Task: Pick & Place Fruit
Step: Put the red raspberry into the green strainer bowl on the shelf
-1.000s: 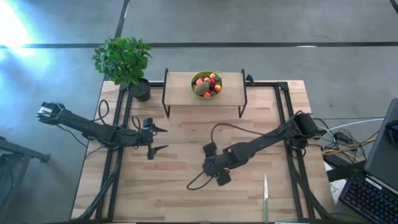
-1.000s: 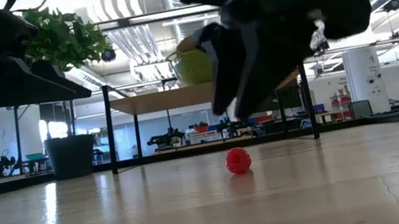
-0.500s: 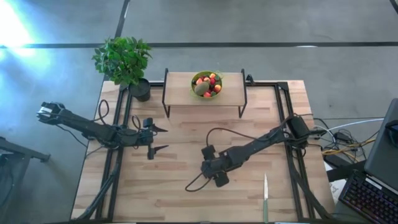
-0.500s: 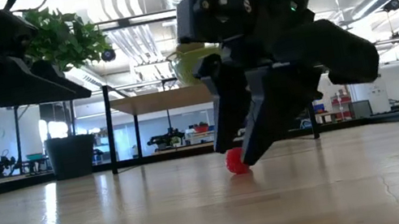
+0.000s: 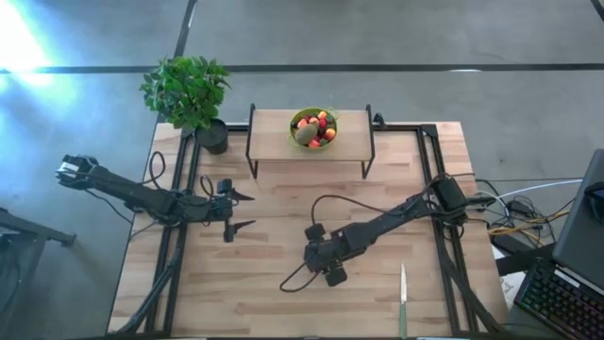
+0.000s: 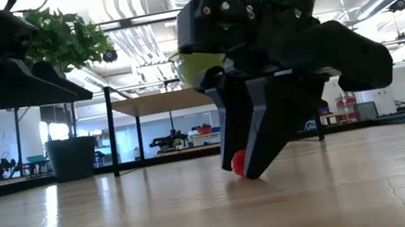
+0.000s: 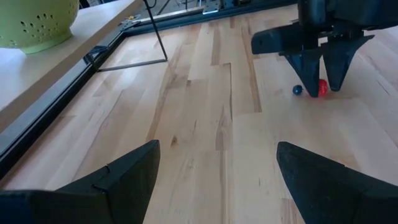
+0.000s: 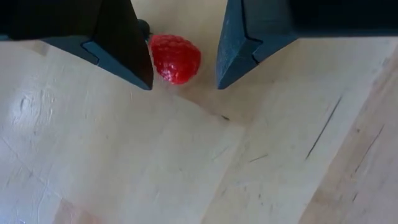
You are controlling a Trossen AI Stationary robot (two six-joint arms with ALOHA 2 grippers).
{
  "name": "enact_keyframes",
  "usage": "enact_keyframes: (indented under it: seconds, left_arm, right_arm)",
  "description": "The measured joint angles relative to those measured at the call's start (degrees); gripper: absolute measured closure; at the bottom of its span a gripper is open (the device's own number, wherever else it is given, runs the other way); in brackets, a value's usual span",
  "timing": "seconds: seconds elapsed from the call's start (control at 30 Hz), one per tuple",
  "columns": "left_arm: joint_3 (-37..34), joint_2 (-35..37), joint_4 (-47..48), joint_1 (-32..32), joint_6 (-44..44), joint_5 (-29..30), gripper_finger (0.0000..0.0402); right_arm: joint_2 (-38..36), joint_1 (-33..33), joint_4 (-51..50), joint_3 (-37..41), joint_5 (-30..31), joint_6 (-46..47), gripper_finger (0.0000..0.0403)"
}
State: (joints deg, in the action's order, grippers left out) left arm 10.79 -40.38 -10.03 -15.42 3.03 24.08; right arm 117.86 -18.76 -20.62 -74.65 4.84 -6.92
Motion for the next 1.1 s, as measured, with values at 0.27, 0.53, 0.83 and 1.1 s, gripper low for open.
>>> enact_keyframes:
  seconds: [0.27,0.53,0.83,1.1]
  left_arm:
    - [0.0,0.0,0.15,0.0,0.0,0.0,0.0073]
    - [0.0,0.0,0.34,0.0,-0.01,0.0,0.0073]
    - [0.0,0.0,0.33,0.0,-0.01,0.0,0.0073]
    - [0.0,0.0,0.28,0.0,-0.01,0.0,0.0073]
  right_arm:
    - [-0.74,0.02,-0.17,0.13,-0.41,-0.07,0.0269]
    - [-0.81,-0.01,-0.22,0.15,-0.46,-0.59,0.0309]
    - [-1.02,0.02,-0.7,-0.22,-0.31,-0.39,0.0302]
    - [-6.73,1.0,-6.09,-3.3,-0.13,-1.3,0.0313]
